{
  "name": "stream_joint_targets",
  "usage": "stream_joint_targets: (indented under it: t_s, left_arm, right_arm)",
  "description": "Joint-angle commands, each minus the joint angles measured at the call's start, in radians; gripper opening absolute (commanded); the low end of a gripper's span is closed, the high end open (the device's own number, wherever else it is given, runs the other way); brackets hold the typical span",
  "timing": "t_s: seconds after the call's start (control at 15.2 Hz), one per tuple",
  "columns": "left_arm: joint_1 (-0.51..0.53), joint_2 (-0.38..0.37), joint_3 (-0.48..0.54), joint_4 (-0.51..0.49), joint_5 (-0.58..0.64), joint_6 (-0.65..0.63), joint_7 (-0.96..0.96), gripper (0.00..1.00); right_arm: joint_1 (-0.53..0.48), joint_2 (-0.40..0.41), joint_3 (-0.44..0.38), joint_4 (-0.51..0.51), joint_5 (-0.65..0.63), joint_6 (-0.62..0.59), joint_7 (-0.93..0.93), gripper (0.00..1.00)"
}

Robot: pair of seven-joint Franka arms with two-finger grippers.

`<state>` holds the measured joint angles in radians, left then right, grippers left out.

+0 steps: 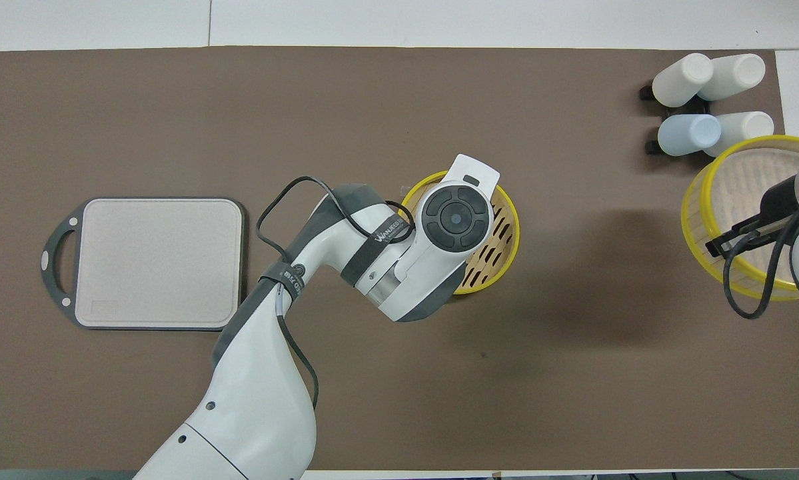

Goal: Place bun in steamer
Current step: 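Lower the bun into the open steamer and open the left gripper, then raise the left gripper away while the right gripper brings the lid back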

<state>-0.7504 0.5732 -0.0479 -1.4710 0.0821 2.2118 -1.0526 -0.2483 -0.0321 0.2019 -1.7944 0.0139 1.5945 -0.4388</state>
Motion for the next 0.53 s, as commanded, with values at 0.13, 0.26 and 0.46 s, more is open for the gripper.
stream_joint_targets:
  t_s: [0.13,0.26,0.46]
  left_arm:
    - [0.141,-0.238,0.000,-0.032,0.008,-0.240,0.113,1.00]
    - [0.244,-0.309,0.000,-0.031,-0.011,-0.337,0.237,1.00]
    - [0.414,-0.384,0.000,-0.031,-0.025,-0.437,0.444,1.00]
  right_arm:
    - [-0.003,-0.017,0.005,0.003,0.012,0.016,0.020,0.00]
    - [0.021,0.004,0.017,0.078,0.014,-0.001,0.064,0.00]
    - [0.241,0.040,0.019,0.128,0.008,0.025,0.361,0.00]
